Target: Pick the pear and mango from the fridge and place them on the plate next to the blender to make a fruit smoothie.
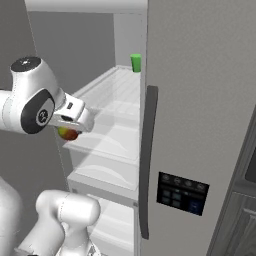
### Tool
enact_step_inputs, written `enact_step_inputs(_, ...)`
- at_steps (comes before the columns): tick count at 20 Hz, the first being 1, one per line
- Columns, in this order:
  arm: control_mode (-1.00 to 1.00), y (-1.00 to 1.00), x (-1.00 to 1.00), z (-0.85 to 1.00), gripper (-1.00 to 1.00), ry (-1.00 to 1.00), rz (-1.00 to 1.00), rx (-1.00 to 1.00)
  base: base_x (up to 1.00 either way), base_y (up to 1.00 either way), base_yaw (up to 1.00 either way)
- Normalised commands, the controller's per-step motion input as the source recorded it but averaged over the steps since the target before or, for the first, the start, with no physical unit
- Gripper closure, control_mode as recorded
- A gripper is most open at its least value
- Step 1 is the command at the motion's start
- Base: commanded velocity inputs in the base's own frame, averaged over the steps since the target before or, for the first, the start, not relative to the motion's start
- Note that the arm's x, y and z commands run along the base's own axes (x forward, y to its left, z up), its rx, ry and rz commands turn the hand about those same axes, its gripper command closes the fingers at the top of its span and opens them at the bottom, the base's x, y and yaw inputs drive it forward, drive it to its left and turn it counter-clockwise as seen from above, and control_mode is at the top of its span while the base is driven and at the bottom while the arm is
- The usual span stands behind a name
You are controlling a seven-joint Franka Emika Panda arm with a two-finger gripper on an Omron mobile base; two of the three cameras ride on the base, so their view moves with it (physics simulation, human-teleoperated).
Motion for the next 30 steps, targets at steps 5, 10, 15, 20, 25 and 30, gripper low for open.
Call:
enact_step_inputs(5, 1.0, 0.0, 0.0, 0.0, 1.0, 0.0, 0.0, 0.0, -0.61, -0.2, -0.5)
enact_step_inputs(10, 1.0, 0.0, 0.0, 0.0, 1.0, 0.0, 0.0, 0.0, -0.2, -0.12, -0.83)
enact_step_inputs(15, 1.0, 0.0, 0.0, 0.0, 1.0, 0.0, 0.0, 0.0, 0.0, -0.33, -0.84)
enact_step_inputs(20, 1.0, 0.0, 0.0, 0.0, 1.0, 0.0, 0.0, 0.0, 0.0, -0.53, -0.81)
enact_step_inputs(25, 1.0, 0.0, 0.0, 0.0, 1.0, 0.0, 0.0, 0.0, 0.0, -0.63, -0.78)
enact_step_inputs(30, 1.0, 0.0, 0.0, 0.0, 1.0, 0.0, 0.0, 0.0, 0.0, -0.59, -0.79)
